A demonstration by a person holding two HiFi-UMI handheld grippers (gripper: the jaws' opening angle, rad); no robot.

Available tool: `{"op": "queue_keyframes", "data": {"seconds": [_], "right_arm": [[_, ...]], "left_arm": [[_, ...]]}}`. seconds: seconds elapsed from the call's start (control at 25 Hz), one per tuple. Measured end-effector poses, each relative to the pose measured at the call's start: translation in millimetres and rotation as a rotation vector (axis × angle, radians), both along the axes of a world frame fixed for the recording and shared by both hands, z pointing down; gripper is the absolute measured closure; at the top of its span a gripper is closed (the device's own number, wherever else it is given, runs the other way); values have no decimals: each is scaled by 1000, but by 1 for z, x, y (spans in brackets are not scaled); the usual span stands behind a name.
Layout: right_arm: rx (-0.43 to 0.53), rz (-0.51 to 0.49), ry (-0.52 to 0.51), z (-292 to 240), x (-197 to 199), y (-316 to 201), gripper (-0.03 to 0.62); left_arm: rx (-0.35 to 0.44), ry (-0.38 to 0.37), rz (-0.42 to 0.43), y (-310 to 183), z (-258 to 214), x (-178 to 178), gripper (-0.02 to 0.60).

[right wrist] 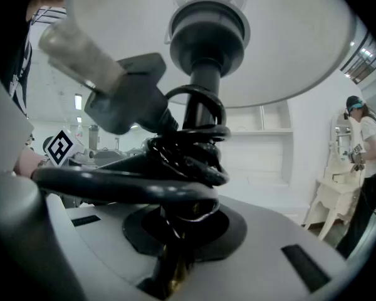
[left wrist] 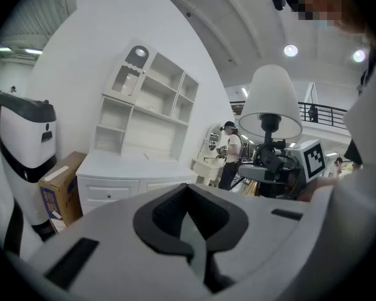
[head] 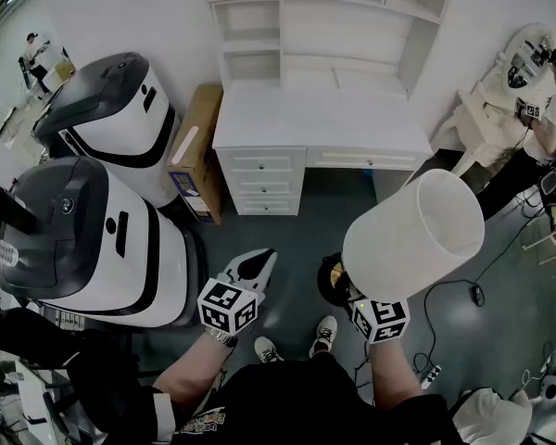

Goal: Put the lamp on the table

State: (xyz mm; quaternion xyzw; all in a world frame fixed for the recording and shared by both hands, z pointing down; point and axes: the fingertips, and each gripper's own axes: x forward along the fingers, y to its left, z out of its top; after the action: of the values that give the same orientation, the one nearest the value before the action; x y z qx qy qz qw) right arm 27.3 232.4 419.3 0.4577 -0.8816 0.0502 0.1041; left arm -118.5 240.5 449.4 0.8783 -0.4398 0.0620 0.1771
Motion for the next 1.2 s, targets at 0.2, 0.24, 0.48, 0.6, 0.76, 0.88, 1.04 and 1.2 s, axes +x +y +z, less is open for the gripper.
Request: {"op": "queue_keyframes", "data": {"seconds": [0.2, 0.24, 0.48, 0.6, 0.76, 0.88, 1.04, 1.2], "right_arm": [[-4, 3, 11, 1, 5, -2, 530], [-4, 4, 13, 0, 6, -1, 530], [-4, 10, 3, 0, 10, -1, 530], [-4, 5, 0, -1, 11, -1, 530], [-19, 0, -1, 1, 13, -4, 530], [-25, -5, 5, 2, 14, -7, 530], [-34, -17, 18, 5, 14, -12, 530], [-51, -25, 17, 8, 17, -18, 530]], "left_arm": [[-6, 8, 1, 0, 2, 5, 581], [-7, 9, 3, 0, 2, 6, 581], [-6, 10, 18, 1, 2, 13, 581], [-5, 5, 26, 1, 2, 16, 581], [-3, 4, 28, -1, 0, 19, 581], [-6, 4, 25, -3, 2, 20, 581], [-12, 3, 26, -5, 3, 22, 581], [-13, -1, 40, -11, 3, 32, 581]]}}
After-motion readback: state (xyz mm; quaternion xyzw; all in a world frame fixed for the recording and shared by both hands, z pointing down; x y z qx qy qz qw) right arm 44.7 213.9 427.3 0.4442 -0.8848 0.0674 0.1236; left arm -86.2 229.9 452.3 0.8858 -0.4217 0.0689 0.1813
